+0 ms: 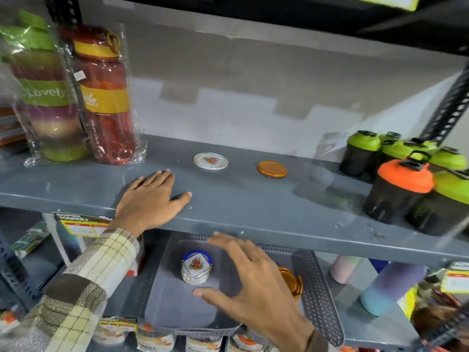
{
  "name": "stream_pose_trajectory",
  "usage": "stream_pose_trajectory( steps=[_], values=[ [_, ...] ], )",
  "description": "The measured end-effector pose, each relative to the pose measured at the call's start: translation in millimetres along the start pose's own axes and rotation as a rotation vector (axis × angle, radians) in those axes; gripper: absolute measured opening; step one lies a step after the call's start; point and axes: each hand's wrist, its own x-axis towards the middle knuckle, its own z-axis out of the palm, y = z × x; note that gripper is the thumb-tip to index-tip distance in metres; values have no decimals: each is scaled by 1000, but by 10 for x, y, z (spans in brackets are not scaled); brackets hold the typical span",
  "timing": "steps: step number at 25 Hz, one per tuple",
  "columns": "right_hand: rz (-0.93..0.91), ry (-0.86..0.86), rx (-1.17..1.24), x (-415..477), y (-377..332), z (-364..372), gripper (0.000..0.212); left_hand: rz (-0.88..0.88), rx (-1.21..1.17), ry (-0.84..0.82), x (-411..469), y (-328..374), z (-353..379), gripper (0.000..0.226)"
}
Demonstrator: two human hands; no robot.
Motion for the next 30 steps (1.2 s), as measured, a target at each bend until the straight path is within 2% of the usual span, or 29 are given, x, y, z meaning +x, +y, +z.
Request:
stream_pose_trajectory(
  steps=[3, 5, 12, 16, 24, 27, 30],
  values=[
    [-65, 275, -40, -37, -116, -404, 64, -3, 1, -10, 6, 16, -4, 83],
    [-69, 385, -96, 30, -119, -628, 66, -4, -7, -27, 8, 11, -2, 84],
    [28, 566, -293, 447, 123, -1270, 91, 2, -3, -20, 19, 6, -22, 84],
    [65, 628, -302, 591, 130, -1433, 102, 9, -14, 11, 8, 8, -21, 83],
    [76, 570, -291, 726, 256, -1365, 100, -1, -42, 52, 17, 20, 0, 85],
    [170, 485, -267, 973, 573, -1214, 98, 4, -48, 62, 22, 20, 19, 85],
    [335, 318, -226, 1276, 1026, -1011, 100, 4, -73, 69, 14, 15, 15, 85]
  ],
)
